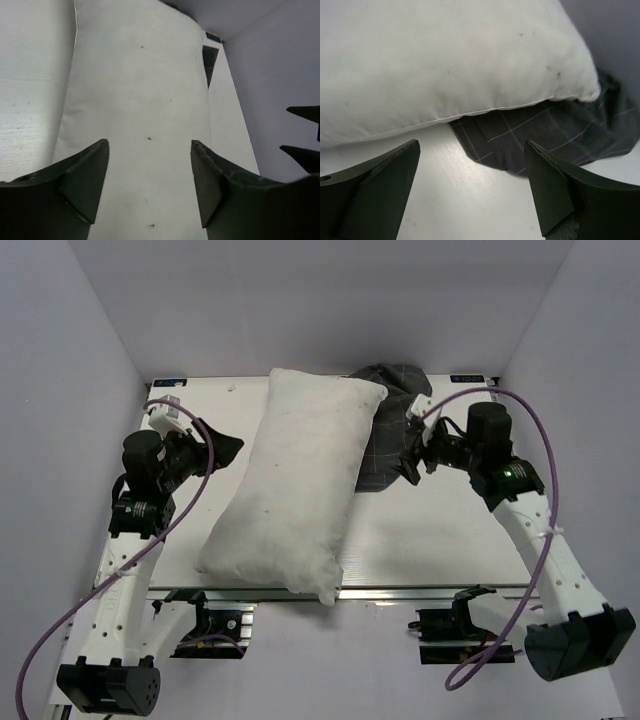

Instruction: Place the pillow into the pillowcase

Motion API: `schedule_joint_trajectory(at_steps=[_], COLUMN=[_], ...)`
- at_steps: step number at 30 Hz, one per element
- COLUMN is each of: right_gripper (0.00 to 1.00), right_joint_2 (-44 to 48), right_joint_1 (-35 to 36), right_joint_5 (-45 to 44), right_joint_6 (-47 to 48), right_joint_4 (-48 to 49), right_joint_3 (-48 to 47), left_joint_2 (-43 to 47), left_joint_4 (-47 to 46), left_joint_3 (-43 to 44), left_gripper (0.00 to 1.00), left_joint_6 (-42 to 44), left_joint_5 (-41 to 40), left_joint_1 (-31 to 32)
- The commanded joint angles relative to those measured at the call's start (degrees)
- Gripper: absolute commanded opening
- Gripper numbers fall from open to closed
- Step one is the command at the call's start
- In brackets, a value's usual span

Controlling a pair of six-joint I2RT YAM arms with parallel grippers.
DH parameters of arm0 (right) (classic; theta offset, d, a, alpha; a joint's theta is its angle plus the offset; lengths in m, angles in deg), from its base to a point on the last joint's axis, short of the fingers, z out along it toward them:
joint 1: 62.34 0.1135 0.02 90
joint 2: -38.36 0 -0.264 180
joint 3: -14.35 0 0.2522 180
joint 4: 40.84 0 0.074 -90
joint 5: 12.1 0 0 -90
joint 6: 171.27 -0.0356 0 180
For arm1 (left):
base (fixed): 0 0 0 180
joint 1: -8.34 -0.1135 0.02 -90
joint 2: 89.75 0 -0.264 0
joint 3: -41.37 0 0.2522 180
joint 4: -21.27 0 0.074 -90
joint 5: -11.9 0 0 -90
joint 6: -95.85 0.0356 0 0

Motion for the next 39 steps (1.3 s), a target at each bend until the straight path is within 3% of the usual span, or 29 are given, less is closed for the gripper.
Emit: schedule_joint_trajectory(at_steps=[1,5,9,14,18,24,28,31,32,36,39], right_gripper=[0.89,0.89,0.89,0.89,0.89,0.89,0.89,0.89,0.89,0.89,0.89], right_joint_2=[-4.45,-5.69,-6.22,-5.17,-3.33,-1.21,0.28,1.25,1.51,1.69,1.34], right_joint_1=[1.56,1.65,1.65,1.57,1.39,0.51,-0.02,-0.45,-0.63,-0.81,-0.89], right_joint_5=[-8.60,-14.14,-19.95,-19.78,-20.57,-20.92,-21.19,-20.92,-20.66,-19.69,-19.52], right_joint_6=[-14.46,-25.66,-30.07,-31.31,-31.31,-30.96,-30.69,-30.87,-30.96,-31.13,-30.69], right_joint_4=[4.47,9.65,9.84,9.40,9.75,9.75,9.92,10.45,10.89,11.07,10.80], right_joint_3=[-3.44,-3.19,-2.92,-1.17,0.85,2.70,4.55,6.30,6.65,7.71,7.54], left_joint_2=[-3.08,-8.96,-20.62,-34.53,-45.95,-62.74,-68.73,-68.56,-68.39,-67.78,-63.49], left_joint_4=[8.95,10.98,14.23,17.04,18.71,22.23,23.56,20.58,19.87,18.11,15.75], left_joint_3=[5.21,11.35,20.94,34.54,44.03,56.88,56.66,51.05,49.45,44.43,43.29], left_gripper=[0.78,0.92,0.96,0.98,0.98,0.98,0.96,0.68,0.46,0.00,0.00], left_joint_6=[1.36,3.02,8.81,15.06,20.42,21.93,20.70,20.00,19.47,18.59,20.16], left_joint_5=[1.68,1.78,-8.75,-20.54,-26.70,-33.64,-35.14,-33.21,-33.21,-34.18,-35.48], left_joint_1=[-0.13,1.54,12.86,23.41,26.06,29.40,29.49,29.49,29.41,29.23,29.23])
